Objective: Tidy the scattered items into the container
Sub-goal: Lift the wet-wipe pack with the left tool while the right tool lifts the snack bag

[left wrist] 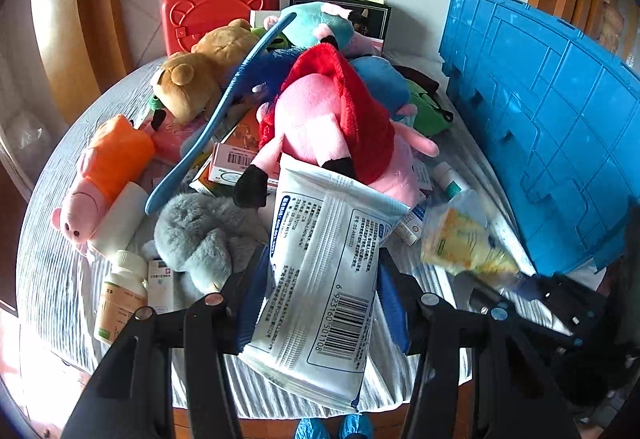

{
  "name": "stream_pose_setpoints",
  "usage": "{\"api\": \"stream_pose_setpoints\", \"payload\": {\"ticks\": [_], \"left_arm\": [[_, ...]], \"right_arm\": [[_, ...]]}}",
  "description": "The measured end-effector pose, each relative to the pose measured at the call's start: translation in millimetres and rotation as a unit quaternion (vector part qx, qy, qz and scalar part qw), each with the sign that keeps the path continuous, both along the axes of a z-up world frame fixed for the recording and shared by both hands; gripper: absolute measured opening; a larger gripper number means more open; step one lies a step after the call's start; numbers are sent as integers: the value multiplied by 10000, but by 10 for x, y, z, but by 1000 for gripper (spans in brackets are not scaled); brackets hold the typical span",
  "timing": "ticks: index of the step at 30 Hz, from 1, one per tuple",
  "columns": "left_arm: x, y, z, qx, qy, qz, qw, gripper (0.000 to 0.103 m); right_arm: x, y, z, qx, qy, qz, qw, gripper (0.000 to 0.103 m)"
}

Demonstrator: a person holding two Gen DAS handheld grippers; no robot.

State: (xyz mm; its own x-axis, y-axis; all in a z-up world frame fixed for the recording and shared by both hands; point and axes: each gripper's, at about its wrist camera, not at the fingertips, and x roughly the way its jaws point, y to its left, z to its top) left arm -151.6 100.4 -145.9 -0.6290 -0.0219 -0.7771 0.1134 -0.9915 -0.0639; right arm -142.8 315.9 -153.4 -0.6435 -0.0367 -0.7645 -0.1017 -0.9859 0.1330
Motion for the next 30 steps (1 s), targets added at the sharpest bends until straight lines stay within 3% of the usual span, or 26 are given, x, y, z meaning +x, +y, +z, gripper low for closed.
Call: {"api": "stream_pose_setpoints", "payload": {"ticks": [11,18,25,30], "left_arm": [[17,23,368,16,403,-98,9991,51],[8,105,796,43,923,-313,9952,51],[-178,483,1510,-53,1717,-657,9829,51],[-447,1079,2052,-121,2176,-1073,9701,51]], "right_arm": [[-26,-146,705,413,626,69,9972,37],[10,-171,1408,792,1262,-89,9888,37],[137,164,2206,1299,1902,-536,9716,37],[304,720,2763,1795,2221,-1031,9528,37]]}}
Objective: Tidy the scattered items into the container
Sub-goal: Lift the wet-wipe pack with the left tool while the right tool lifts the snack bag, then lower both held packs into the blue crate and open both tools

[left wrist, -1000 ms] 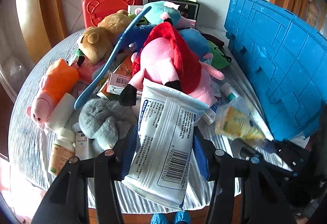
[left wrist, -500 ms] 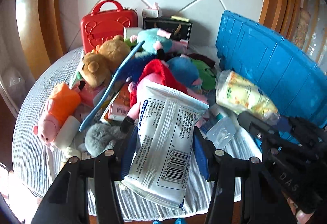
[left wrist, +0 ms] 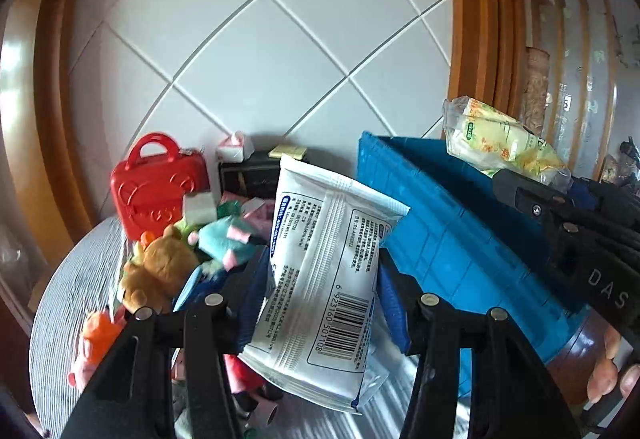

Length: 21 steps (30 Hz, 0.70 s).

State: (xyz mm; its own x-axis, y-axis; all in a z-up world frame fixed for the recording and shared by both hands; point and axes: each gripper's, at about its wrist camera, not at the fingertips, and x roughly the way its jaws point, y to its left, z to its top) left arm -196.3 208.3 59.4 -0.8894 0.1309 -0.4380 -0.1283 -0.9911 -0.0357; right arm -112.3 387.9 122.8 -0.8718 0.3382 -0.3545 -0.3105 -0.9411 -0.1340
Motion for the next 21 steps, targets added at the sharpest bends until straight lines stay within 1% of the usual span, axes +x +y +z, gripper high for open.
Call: {"api": "stream_pose_setpoints", "payload": {"ticks": [2,4,7,9,12,14,16,18,21], "left_arm": [[-200,317,157,38,-67,-257,9996,51],[-441,668,285,98,-236,-465,9986,51],[-864,1263,395,99,-667,-709,9952,51],[-1171,1676,389,111,-1042,-865,9907,51],[-1705,2284,173,118,-1778,-865,9802,51],[-2018,2580,-54,-28,-2187,-681,9734,51],[-2313,2817,-358,-99,-2728,-517,9606,51],[-2560,2982,-678,-179,-3238,-335,9453,51],[-2832,3156,-1094,-332,-3804,-142,9241,51]], "right_arm": [[51,278,170,131,29,-190,9997,37],[64,641,296,205,-61,-359,9991,37],[6,1258,383,282,-457,-574,9969,37],[-78,1698,345,293,-798,-674,9941,37],[-251,2347,78,124,-1442,-750,9866,37],[-372,2692,-234,-27,-1934,-712,9785,37],[-523,2981,-538,-107,-2465,-662,9668,37],[-699,3236,-893,-219,-2948,-622,9533,37],[-946,3626,-1366,-502,-3509,-611,9331,37]]}}
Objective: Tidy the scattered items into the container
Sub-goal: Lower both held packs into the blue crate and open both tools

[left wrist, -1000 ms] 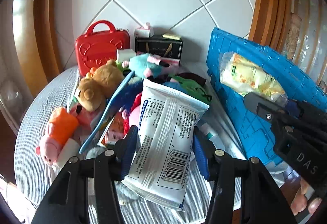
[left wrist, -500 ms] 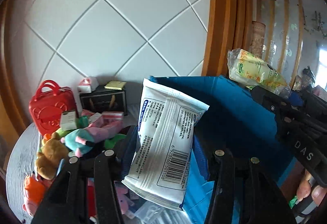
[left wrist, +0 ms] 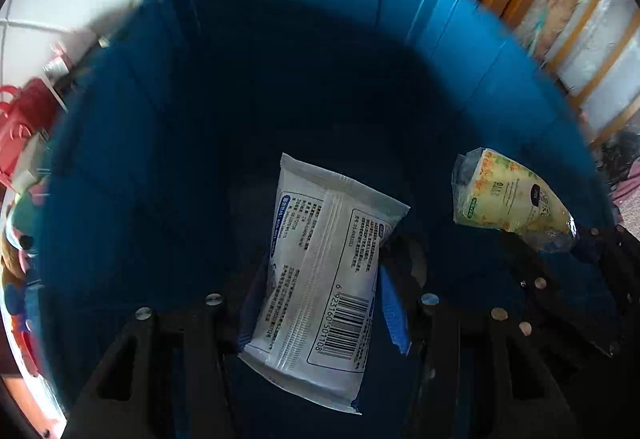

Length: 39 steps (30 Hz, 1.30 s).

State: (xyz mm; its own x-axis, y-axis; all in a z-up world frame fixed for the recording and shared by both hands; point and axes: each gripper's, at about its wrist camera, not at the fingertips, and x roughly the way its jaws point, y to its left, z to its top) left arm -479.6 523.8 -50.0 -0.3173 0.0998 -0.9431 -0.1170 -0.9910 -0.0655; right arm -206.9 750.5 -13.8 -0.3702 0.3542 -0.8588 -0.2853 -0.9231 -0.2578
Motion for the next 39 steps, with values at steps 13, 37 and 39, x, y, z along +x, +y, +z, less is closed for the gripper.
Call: {"api": "stream_pose_setpoints", "payload": {"ticks": [13,37,39], "left_arm": [[-670,318,-975,-1037,-688,148,9921,51],[-216,650,-1515,-1685,-1356,-295,9759,72],[-171,663,-1514,-1730,-1350,-320,9751,73]], "right_arm": [[-680,610,-1262,-431,-884,-229,9949,37],[-783,634,-1785,-819,-1330,-352,9871,49],[-801,648,-1781,-828,-1316,-358,9872,56]]}}
